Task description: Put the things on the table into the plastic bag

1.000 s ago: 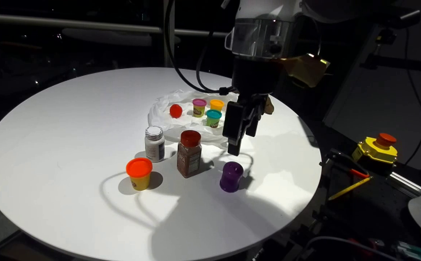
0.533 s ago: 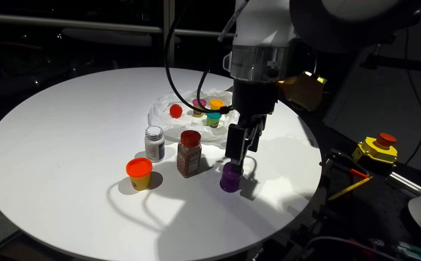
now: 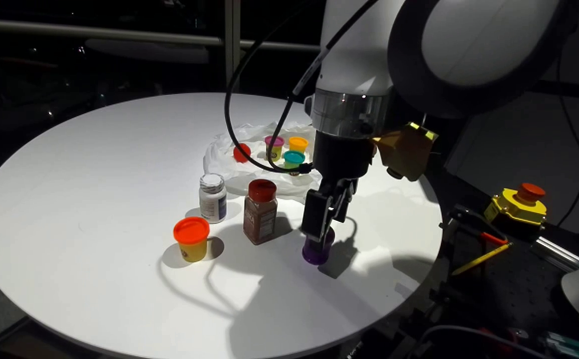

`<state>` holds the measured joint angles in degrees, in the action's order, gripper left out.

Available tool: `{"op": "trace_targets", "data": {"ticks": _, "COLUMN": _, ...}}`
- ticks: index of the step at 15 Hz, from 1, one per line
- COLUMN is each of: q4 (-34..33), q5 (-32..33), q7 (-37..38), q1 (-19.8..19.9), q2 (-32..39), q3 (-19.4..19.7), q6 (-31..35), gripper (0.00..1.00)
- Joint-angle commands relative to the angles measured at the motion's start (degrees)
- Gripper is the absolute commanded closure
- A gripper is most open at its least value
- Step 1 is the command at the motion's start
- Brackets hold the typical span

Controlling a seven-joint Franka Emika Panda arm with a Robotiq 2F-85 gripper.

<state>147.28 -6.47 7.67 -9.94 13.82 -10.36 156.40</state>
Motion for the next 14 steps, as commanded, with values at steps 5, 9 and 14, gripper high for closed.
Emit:
{"op": "trace_targets", "data": {"ticks": 5, "q4": -0.31, "q5": 0.67, "q7": 1.90, "q1": -0.56, "q2": 1.84, "q3": 1.30, "q6": 4.38, "gripper": 0.46}}
{"op": "trace_targets", "data": {"ticks": 9, "q4": 0.03, "q5": 2.74, "q7": 3.53, "q1": -1.24, "q2": 0.96, "q3": 3.41, "q6": 4.29, "gripper": 0.74}}
{"op": "trace_targets", "data": {"ticks": 14, "q4": -1.15, "q5": 5.01, "q7": 6.15, "q1": 0.46, "q2": -8.04, "q3": 6.92, "q6": -4.13, "gripper": 0.74}}
